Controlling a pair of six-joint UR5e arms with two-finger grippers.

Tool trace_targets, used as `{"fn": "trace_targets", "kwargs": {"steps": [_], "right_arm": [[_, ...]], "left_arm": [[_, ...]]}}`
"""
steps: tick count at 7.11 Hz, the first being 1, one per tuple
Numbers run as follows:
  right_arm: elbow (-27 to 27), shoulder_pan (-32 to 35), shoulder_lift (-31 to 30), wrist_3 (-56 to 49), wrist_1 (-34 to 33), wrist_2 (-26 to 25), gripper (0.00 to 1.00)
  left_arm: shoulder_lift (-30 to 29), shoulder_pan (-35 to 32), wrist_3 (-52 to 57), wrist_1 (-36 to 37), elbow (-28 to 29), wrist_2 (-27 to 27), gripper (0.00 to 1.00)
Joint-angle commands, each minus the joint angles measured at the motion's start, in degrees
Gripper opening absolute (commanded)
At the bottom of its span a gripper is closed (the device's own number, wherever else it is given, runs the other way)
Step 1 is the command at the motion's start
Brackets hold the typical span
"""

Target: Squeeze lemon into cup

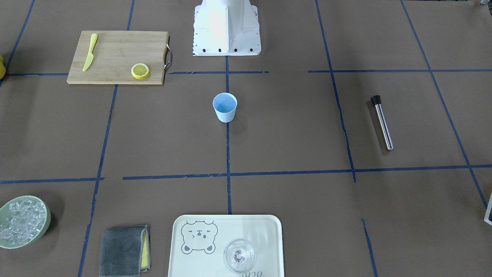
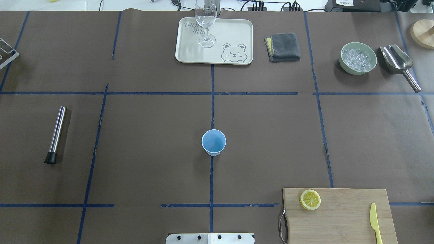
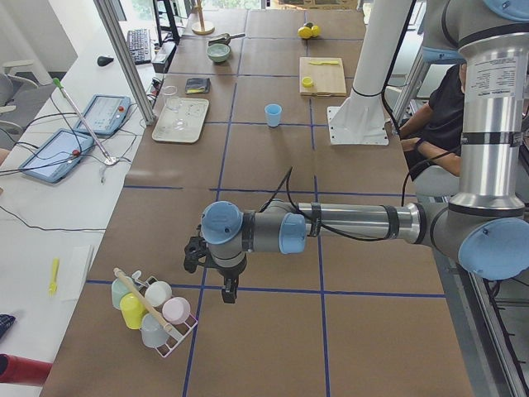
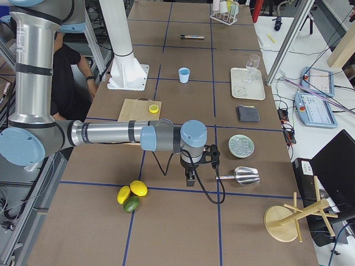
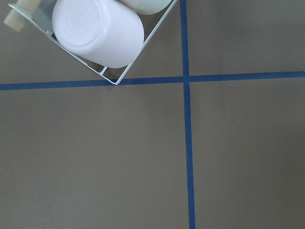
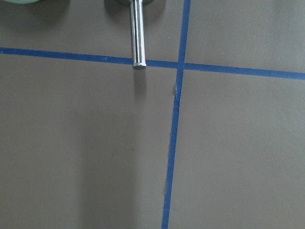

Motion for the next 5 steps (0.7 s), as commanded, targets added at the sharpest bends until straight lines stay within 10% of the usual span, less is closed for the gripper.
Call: {"fn": "trace_targets", "kwargs": {"steps": [1, 5], "right_arm": [[0.6, 0.0, 0.3, -0.1, 0.3, 0.0, 1.00], [1.4, -2.8, 3.4, 2.7, 8.3, 0.2, 1.00]], "left_arm": [[0.0, 0.0, 0.0, 0.0, -0.2, 0.0, 1.00], [-0.9, 0.1, -0.4, -0.9, -2.1, 0.0, 1.00]]}}
